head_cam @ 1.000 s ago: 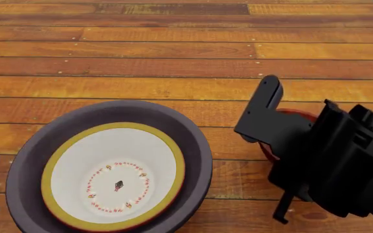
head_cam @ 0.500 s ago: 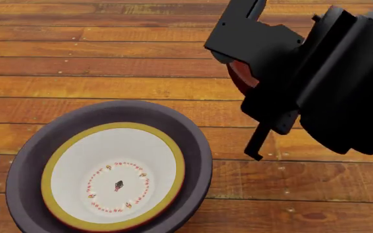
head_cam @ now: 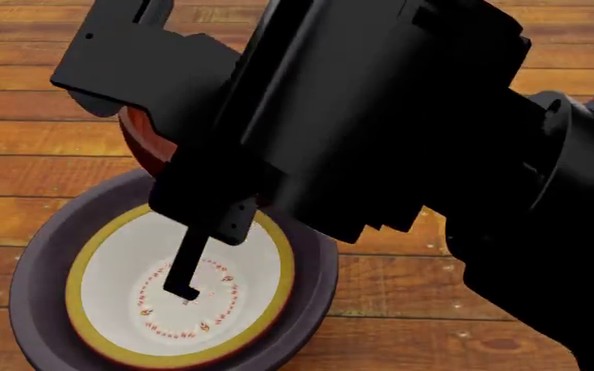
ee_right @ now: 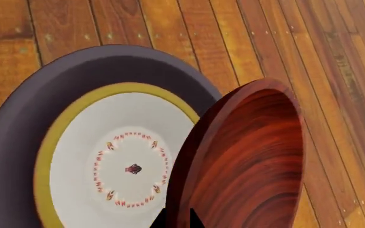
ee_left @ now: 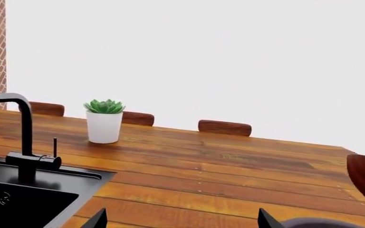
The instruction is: Stack the bowls from largest to smallest.
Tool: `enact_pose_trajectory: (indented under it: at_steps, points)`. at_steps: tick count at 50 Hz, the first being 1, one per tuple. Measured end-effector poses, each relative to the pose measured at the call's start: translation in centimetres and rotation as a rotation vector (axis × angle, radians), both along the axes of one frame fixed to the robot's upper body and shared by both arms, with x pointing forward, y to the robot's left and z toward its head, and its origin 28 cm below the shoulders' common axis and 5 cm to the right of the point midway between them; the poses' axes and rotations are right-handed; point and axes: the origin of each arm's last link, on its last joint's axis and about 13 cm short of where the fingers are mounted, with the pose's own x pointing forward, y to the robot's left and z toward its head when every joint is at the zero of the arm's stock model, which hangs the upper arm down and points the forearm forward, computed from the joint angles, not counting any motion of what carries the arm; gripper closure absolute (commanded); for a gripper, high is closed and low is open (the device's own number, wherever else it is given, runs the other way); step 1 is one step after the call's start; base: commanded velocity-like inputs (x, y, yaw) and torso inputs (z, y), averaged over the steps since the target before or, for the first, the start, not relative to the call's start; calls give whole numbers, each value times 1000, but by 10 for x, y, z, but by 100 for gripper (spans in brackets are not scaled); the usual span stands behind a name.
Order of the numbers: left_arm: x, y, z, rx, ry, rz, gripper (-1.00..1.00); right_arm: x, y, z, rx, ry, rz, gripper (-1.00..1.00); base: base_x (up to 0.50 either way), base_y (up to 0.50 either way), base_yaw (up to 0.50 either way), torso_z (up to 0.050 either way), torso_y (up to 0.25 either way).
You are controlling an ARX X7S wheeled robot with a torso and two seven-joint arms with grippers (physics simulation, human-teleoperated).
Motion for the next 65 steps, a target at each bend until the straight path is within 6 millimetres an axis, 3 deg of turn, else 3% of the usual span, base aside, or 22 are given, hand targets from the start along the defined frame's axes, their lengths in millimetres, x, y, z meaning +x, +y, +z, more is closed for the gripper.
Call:
enact_pose_trajectory:
  at_steps: [15, 47, 48, 65]
  points:
    - [-1, 5, 2, -14, -7, 15, -100, 8, 34, -28, 1, 117, 26, 100, 0, 0, 0, 0, 1]
    - [-4, 12, 6, -31, -24, 39, -100, 12, 50, -57, -81, 204, -22, 100, 0, 0, 0, 0, 0]
    - [-4, 12, 6, -32, -24, 39, -100, 12, 51, -57, -82, 203, -22, -100, 0, 0, 0, 0, 0]
    - [-4, 12, 6, -33, -23, 35, -100, 8, 47, -51, -82, 201, -23, -100, 0, 0, 0, 0, 0]
